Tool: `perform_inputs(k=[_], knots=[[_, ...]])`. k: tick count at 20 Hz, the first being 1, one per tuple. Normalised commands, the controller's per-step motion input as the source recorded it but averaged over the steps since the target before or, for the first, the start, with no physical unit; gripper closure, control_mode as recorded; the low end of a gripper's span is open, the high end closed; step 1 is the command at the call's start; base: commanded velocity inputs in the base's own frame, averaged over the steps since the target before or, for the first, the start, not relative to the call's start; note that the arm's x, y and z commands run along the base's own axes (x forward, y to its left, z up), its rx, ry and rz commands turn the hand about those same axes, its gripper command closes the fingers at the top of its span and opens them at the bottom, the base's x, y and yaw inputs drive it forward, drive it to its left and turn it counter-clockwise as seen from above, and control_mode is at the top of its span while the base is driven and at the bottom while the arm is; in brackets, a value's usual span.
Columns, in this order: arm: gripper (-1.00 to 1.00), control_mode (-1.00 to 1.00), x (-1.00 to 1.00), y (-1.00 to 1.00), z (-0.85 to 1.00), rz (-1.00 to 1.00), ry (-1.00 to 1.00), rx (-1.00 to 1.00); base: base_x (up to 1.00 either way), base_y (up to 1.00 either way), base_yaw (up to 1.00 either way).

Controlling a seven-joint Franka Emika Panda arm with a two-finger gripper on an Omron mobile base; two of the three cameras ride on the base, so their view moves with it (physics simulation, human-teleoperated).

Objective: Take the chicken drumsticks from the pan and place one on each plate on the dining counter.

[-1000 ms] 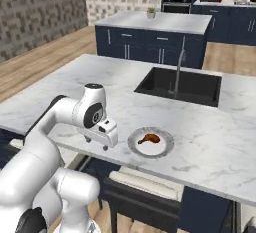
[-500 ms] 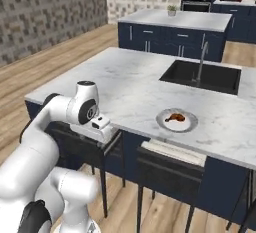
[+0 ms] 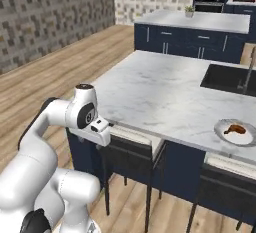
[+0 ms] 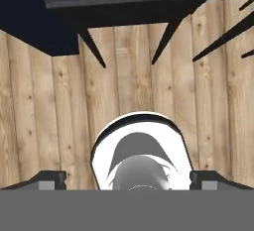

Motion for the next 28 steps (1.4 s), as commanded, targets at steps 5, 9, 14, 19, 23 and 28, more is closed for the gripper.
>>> perform_inputs(k=[5,9,14,19,23,28], knots=[[-1.00,1.00,0.00,0.00,0.00,0.00,0.00,0.00,0.44,1.00,-0.13],[-1.00,1.00,0.00,0.00,0.00,0.00,0.00,0.00,0.52,1.00,-0.15],[-1.00,1.00,0.00,0.00,0.00,0.00,0.00,0.00,0.58,1.00,-0.17],[-1.00,1.00,0.00,0.00,0.00,0.00,0.00,0.00,0.66,0.94,-0.22],[-1.00,1.00,0.00,0.00,0.00,0.00,0.00,0.00,0.82,0.70,-0.42],[-1.00,1.00,0.00,0.00,0.00,0.00,0.00,0.00,0.88,0.70,-0.38]])
